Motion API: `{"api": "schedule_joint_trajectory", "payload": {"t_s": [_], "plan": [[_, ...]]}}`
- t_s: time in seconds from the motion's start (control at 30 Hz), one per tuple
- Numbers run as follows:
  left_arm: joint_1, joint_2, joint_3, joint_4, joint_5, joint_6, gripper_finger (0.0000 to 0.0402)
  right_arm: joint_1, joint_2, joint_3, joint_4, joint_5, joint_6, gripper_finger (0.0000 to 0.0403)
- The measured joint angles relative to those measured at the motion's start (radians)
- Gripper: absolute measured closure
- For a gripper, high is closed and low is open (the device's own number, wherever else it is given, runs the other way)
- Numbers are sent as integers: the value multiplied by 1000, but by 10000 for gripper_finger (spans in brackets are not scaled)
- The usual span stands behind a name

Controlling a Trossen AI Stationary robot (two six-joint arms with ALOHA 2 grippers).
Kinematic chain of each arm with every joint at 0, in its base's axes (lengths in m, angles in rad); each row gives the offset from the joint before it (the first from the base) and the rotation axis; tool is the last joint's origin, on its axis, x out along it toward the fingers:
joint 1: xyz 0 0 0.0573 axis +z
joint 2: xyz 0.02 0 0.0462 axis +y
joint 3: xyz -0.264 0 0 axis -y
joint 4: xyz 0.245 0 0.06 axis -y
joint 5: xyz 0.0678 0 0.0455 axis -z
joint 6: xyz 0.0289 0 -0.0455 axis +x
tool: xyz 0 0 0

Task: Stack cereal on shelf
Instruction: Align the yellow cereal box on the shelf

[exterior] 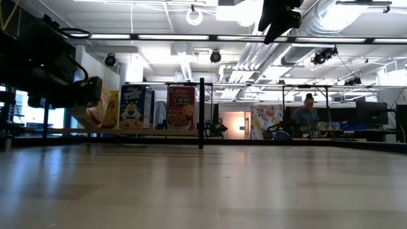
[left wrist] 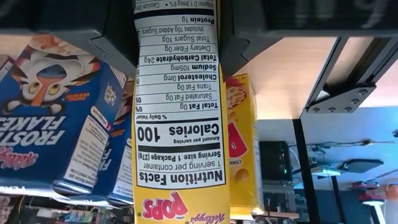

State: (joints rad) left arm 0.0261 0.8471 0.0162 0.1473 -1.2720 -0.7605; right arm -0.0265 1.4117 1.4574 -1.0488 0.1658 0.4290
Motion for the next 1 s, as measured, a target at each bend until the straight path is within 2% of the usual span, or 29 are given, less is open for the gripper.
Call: {"api": "schedule_joint_trajectory", "payload": {"t_s": [0.23, 0.6, 0.73, 1.0], "plan": [[0, 1, -3, 53, 42, 130, 239, 0, 0, 0, 0, 0, -11, 143], [0, 2, -6, 57, 87, 143, 185, 0, 0, 0, 0, 0, -11, 143], [0, -2, 18, 57, 86, 177, 175, 0, 0, 0, 0, 0, -11, 143], [0, -29, 80, 44, 140, 346, 169, 0, 0, 0, 0, 1, -10, 143]]}}
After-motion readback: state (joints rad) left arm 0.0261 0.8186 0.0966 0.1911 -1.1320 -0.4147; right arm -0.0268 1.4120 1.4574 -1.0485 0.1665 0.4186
